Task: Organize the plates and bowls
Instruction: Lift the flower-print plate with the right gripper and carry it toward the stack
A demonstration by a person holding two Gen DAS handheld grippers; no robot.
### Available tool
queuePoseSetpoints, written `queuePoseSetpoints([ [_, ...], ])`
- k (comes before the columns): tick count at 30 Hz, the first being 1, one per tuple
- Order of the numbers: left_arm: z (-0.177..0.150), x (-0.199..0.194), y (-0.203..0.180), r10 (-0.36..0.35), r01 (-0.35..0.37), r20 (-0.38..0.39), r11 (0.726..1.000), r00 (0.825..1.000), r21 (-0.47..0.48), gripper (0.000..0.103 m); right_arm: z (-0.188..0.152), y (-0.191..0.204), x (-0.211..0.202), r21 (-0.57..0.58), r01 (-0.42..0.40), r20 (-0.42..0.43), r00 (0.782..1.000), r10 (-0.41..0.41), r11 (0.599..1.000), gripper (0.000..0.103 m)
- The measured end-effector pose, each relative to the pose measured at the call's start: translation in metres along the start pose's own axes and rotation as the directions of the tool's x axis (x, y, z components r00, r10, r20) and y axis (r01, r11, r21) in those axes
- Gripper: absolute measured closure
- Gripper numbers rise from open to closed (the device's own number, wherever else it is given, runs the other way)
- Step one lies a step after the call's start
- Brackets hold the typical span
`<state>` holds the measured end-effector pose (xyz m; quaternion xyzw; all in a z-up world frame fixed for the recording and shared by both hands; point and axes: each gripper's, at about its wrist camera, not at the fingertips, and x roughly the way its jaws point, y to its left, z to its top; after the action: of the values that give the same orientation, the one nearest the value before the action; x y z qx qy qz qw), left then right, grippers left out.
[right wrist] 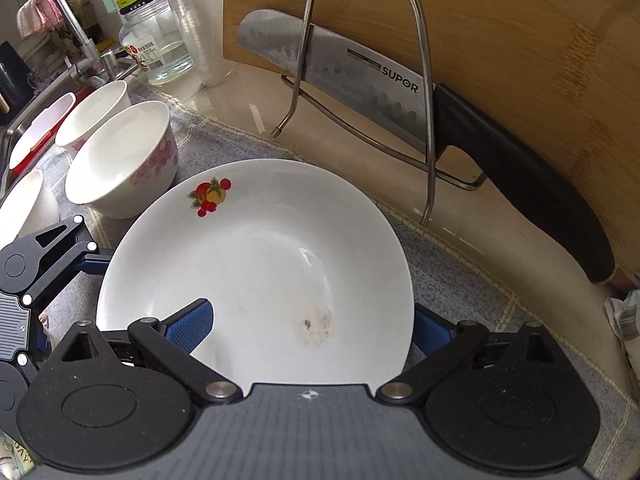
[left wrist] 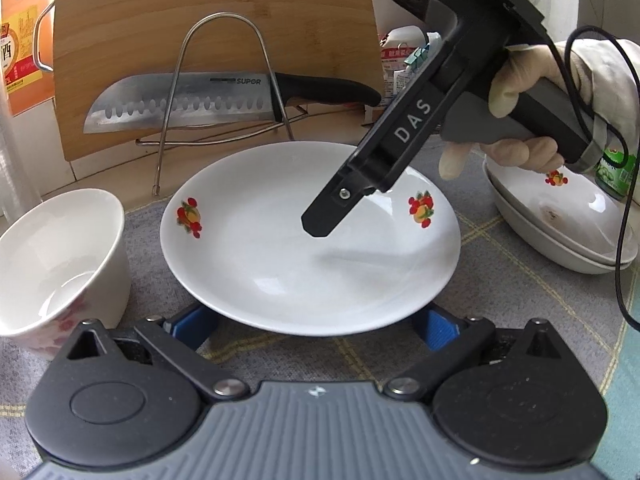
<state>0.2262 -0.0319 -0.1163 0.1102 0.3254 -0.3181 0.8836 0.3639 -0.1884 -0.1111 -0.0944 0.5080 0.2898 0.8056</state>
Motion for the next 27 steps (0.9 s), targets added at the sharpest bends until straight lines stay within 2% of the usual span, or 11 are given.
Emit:
queuePoseSetpoints([
  [12,0.001,0.001,0.0,0.003,-0.003,0.001,1.0,1.0,0.014,0.003,0.009,-0.005,0.006,-0.042,-0.073,-0.01,0.997,0.073,0.996,0.0],
  [27,0.001,0.001,-0.001,0.007,-0.007,0.004,1.0,1.0,0.015,0.002,0.023,-0.014,0.01,-0.035,-0.154,-0.025,0.988,0.153,0.987,0.0],
])
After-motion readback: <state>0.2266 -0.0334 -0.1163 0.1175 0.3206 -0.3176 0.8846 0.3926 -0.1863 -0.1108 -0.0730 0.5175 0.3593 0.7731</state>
